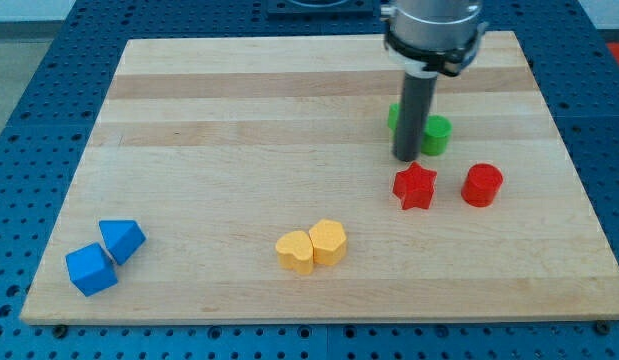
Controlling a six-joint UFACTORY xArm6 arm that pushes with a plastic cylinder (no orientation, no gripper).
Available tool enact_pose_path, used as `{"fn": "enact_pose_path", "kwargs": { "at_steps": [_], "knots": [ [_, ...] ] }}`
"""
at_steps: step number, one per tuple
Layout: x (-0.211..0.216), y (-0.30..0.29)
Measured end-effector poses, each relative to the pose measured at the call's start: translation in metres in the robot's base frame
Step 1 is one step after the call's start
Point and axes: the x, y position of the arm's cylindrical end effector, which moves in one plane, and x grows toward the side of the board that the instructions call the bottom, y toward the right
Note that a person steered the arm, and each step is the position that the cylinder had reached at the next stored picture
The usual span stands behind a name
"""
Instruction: Push the green blocks to the center left
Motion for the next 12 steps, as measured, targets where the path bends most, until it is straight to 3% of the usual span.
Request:
{"fn": "enact_pose_path", "kwargs": {
  "at_steps": [1, 4, 5, 6, 9, 10, 11, 12],
  "knots": [
    [0.006, 0.086],
    [0.009, 0.119],
    [-0.018, 0.140],
    [-0.031, 0.046],
    [-0.070, -0.047],
    [-0.045, -0.202],
    [-0.045, -0.276],
    [-0.023, -0.229]
  ]
}}
